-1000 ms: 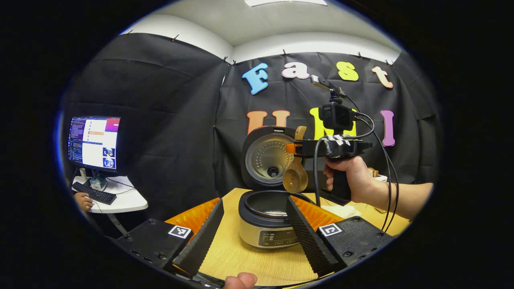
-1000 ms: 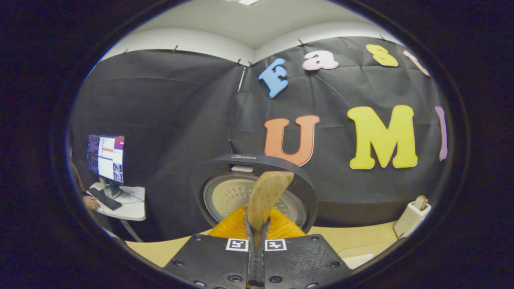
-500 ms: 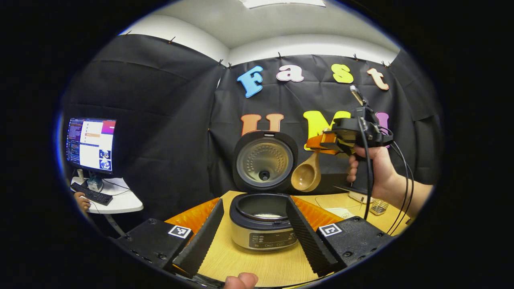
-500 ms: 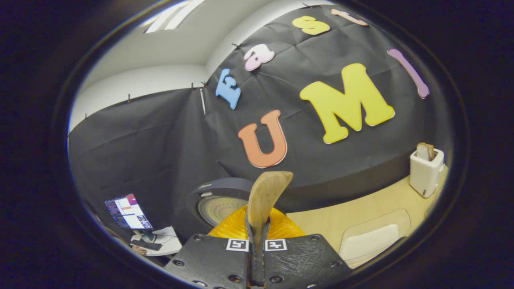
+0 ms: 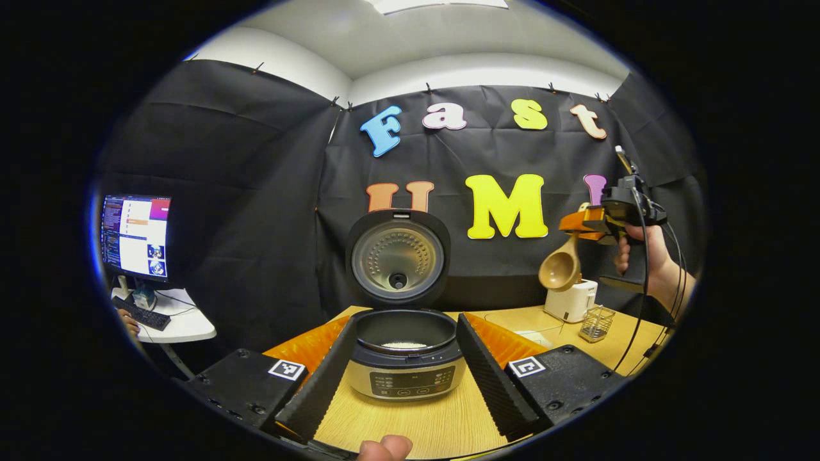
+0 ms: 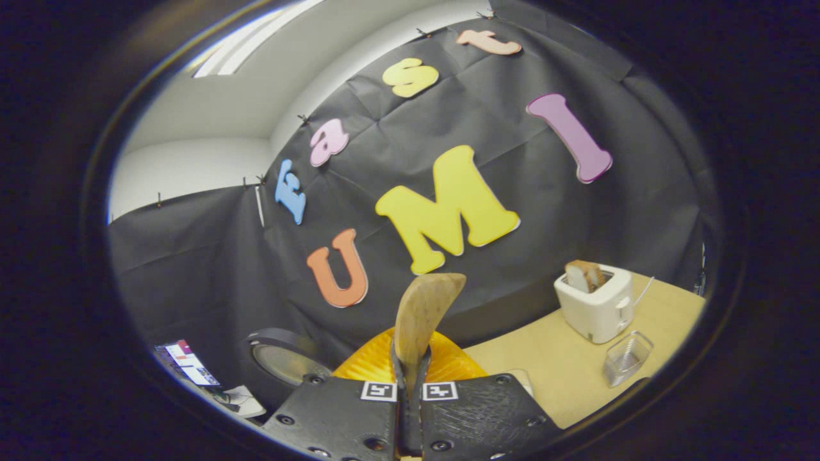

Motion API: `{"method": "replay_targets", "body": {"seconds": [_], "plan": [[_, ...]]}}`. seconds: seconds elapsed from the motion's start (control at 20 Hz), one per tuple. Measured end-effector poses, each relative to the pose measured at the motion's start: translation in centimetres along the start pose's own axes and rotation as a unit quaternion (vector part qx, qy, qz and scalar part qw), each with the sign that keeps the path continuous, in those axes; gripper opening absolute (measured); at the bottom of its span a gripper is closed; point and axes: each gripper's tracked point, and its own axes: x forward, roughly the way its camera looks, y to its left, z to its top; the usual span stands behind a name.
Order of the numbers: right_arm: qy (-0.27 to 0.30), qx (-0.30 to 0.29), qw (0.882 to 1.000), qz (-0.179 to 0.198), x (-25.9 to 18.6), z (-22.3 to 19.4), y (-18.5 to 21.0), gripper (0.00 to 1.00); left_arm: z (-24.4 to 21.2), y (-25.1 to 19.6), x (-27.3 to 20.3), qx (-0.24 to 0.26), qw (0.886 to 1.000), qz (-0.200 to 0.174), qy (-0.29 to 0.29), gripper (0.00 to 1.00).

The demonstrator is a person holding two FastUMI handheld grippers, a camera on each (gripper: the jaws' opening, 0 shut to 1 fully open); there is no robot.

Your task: Close the left gripper, press the button to open the rice cooker; take a wooden spoon from the chopstick holder with the right hand, scoop a spoonful of rice and pour it into the rice cooker, then put the wooden spoon back into the chopstick holder.

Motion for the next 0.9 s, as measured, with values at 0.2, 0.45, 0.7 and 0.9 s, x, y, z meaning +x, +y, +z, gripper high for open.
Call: {"method": "replay_targets", "body": {"seconds": [0.2, 0.45, 0.7, 0.9], "plan": [[-0.029, -0.006, 0.997, -0.065, -0.4, 3.3, -8.4, 0.00, -0.7, -0.5, 0.5, 0.006, 1.000, -0.002, 0.009, 0.99], [-0.048, -0.022, 0.987, -0.152, -0.1, 4.8, -18.7, 0.00, -0.4, -0.1, 0.5, 0.018, 1.000, 0.009, 0.002, 0.99], [-0.037, -0.048, 0.979, -0.194, 1.2, 3.1, -24.5, 0.00, -0.5, -0.2, 0.6, 0.030, 0.999, 0.015, 0.001, 0.99], [-0.017, -0.073, 0.974, -0.213, 2.5, 0.7, -27.4, 0.00, -0.7, 0.1, 0.6, 0.035, 0.999, 0.019, 0.003, 0.99]]}}
